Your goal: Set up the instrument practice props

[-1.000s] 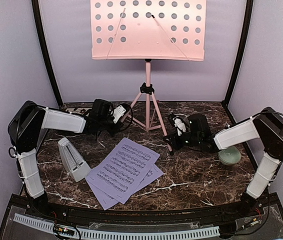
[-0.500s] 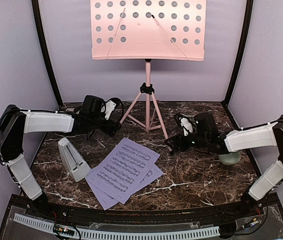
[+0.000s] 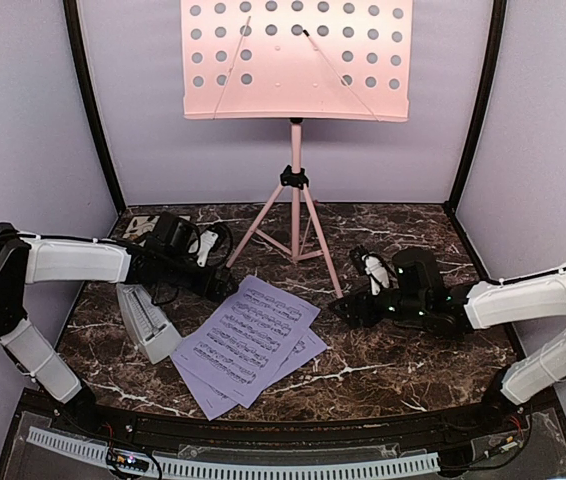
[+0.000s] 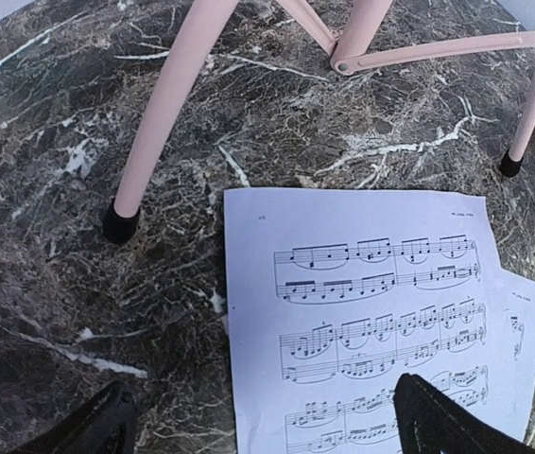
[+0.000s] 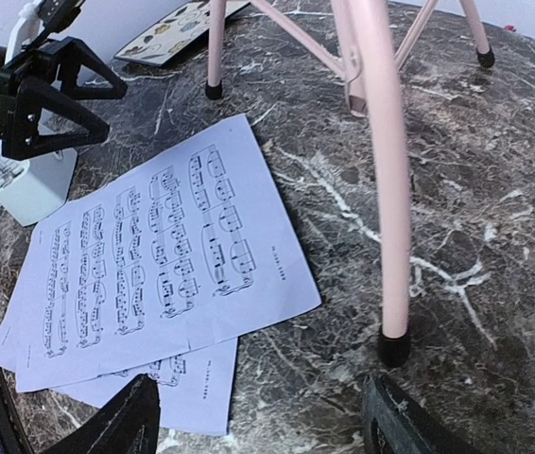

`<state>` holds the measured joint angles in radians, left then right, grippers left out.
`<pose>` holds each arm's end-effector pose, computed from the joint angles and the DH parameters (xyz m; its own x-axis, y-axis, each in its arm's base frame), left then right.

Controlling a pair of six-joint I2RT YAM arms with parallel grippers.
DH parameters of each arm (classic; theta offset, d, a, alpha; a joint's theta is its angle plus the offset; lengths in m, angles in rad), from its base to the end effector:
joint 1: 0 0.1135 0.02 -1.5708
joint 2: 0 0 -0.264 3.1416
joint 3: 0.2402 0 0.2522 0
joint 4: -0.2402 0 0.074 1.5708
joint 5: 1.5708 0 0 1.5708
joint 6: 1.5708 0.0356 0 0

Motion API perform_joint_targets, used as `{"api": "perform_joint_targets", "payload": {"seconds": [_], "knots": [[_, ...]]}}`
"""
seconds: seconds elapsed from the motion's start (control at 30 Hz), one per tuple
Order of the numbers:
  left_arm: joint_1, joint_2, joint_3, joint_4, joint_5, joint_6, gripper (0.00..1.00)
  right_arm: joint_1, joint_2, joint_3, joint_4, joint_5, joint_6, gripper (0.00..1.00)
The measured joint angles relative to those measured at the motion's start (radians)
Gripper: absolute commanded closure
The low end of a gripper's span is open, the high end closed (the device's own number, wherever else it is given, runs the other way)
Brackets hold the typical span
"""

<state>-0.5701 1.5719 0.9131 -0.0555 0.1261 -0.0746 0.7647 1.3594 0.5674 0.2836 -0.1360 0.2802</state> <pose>0.2782 -0.1837 0.2034 -0.5958 0.2942 -0.7473 0.5726 0.8080 -0.1385 0.1950 0.1937 0.1862 -0.5509 -0.1488 -0.8212 -0.6442 0.7015 0.3050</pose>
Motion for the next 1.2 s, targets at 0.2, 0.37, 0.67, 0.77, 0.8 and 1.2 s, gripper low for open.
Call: {"api": "perform_joint_targets", "payload": {"seconds": [0.2, 0.37, 0.67, 0.77, 0.8, 1.2], "knots": [[0.002, 0.047, 0.005, -0.008, 0.069, -0.070, 0.08, 0.098, 0.069, -0.002, 0.027, 0.046, 0.025, 0.32], [0.015, 0.093, 0.008, -0.029, 0.117, -0.112, 0.10, 0.172, 0.169, 0.025, 0.037, 0.082, 0.031, 0.35], [0.062, 0.132, 0.027, -0.029, 0.167, -0.142, 0.15, 0.238, 0.336, 0.153, 0.053, 0.121, 0.024, 0.39], [0.064, 0.158, 0.031, -0.029, 0.175, -0.143, 0.17, 0.247, 0.372, 0.180, 0.053, 0.130, 0.024, 0.40], [0.067, 0.167, 0.033, -0.029, 0.177, -0.144, 0.18, 0.248, 0.385, 0.191, 0.053, 0.133, 0.024, 0.41], [0.079, 0.274, 0.121, -0.020, 0.229, -0.146, 0.34, 0.253, 0.493, 0.248, 0.061, 0.163, 0.017, 0.49]]}}
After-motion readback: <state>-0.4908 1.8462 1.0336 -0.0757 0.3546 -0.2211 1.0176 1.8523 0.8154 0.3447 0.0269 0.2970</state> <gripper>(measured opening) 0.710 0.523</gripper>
